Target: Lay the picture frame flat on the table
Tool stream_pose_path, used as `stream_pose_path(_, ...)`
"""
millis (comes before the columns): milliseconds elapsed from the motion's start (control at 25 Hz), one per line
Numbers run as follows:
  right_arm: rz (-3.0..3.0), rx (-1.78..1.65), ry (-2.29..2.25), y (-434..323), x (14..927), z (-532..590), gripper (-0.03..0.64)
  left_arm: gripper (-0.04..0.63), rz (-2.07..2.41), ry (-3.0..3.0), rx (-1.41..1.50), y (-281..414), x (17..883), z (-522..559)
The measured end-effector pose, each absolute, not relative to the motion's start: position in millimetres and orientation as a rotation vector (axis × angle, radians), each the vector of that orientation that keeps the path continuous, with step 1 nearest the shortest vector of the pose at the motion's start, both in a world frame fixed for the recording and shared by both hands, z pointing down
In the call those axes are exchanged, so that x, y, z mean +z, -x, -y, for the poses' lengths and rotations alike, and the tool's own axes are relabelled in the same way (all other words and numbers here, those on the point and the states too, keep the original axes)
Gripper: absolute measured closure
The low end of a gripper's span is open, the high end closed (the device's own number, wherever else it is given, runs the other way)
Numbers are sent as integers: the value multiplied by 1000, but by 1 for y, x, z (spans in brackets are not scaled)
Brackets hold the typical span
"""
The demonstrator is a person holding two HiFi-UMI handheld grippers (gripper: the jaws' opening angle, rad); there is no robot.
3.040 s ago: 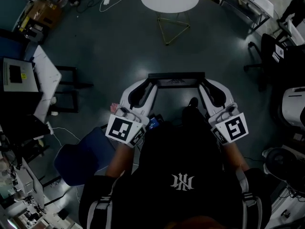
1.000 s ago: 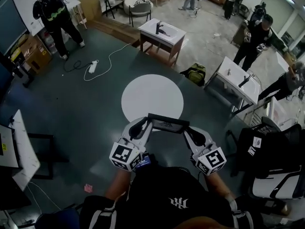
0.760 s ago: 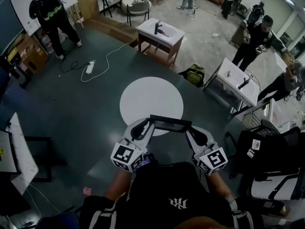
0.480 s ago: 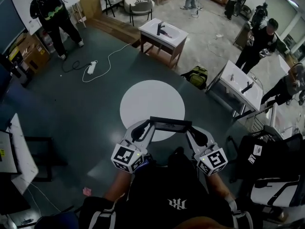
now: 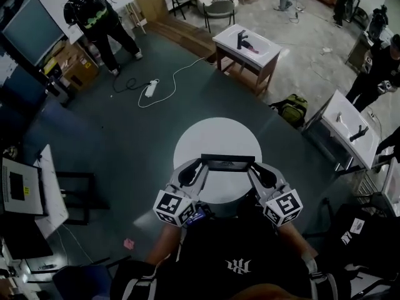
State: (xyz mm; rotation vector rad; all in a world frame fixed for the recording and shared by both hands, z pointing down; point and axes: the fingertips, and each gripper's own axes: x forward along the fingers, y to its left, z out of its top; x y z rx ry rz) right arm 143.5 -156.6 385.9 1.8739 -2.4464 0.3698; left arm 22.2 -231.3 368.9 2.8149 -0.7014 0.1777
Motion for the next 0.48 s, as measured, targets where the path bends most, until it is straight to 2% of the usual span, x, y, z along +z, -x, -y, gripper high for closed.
stream_pose_path(240, 2544, 385, -1730, -221, 381, 218, 560, 520, 839, -2778, 215, -95, 359, 285)
stream_pose_path(480, 2632, 482, -1573, -270, 399, 266, 560, 518, 984, -2698, 277, -140, 367, 318)
